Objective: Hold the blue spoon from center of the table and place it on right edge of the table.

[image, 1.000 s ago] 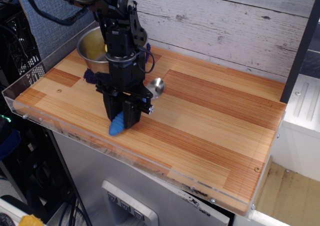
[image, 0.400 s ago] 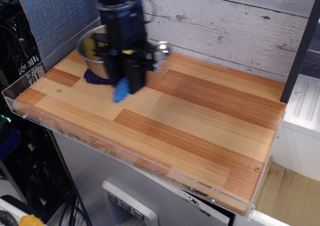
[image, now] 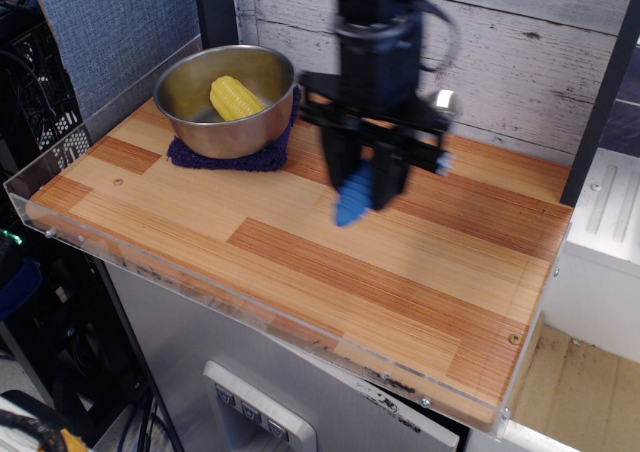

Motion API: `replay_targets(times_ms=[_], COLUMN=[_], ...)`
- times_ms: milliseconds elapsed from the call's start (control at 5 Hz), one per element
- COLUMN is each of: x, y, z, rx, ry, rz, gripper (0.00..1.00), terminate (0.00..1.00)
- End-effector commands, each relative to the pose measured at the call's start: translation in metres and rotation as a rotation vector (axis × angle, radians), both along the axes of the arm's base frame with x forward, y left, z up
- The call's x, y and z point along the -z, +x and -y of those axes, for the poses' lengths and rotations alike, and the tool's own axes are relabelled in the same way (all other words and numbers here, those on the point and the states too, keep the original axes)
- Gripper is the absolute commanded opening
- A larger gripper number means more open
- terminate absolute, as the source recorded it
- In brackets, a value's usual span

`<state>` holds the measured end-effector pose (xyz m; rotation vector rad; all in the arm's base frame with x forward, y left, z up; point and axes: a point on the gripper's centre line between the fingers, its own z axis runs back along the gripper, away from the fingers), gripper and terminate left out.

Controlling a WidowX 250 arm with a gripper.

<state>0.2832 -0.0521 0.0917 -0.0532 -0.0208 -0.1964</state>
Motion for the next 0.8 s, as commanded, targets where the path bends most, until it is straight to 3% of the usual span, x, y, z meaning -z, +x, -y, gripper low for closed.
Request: replay_targets(times_ms=[0, 200, 600], x=[-0.014, 0.003, 0.057], y=[0.017, 0.022, 0.033], z=[0.039, 0.047, 0.046], rx=[-0.267, -0.301, -0.152], ry=[-0.019, -0.018, 0.03], rz=[0.059, 0.05, -0.005], gripper=[0.0, 0.0, 0.0], terminate=[0.0, 0.0, 0.0])
